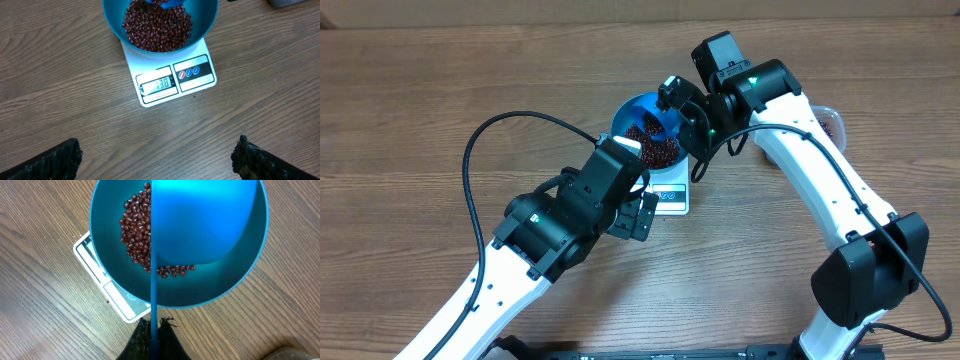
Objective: Scoop item into bowl and weigh 150g on scale
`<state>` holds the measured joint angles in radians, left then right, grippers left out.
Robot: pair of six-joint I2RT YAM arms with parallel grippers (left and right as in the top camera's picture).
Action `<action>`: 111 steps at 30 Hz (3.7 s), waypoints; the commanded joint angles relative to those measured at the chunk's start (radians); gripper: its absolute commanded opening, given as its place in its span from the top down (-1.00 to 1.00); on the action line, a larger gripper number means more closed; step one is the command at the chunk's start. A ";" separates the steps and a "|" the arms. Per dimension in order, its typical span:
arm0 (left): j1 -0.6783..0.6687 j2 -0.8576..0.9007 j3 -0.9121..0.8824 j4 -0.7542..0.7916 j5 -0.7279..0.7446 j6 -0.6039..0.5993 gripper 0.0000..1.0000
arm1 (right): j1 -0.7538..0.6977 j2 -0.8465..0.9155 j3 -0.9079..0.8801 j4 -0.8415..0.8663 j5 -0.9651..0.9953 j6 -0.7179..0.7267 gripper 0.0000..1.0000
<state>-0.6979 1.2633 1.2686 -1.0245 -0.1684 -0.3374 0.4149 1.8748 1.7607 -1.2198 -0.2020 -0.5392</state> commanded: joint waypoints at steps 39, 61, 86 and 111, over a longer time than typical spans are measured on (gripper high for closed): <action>0.006 -0.014 0.004 0.003 0.002 -0.003 -0.99 | -0.001 -0.042 0.028 0.019 0.022 0.067 0.92; 0.006 -0.014 0.004 0.003 0.002 -0.003 -1.00 | 0.001 -0.042 0.028 -0.019 0.018 -0.008 0.92; 0.006 -0.014 0.004 0.004 0.002 -0.002 -1.00 | 0.001 -0.042 0.028 -0.019 0.018 -0.008 0.92; 0.006 -0.014 0.004 0.003 0.002 -0.002 -1.00 | 0.001 -0.042 0.028 0.000 0.029 0.060 0.92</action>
<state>-0.6979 1.2633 1.2686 -1.0245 -0.1684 -0.3374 0.4149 1.8748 1.7607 -1.2259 -0.1753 -0.4904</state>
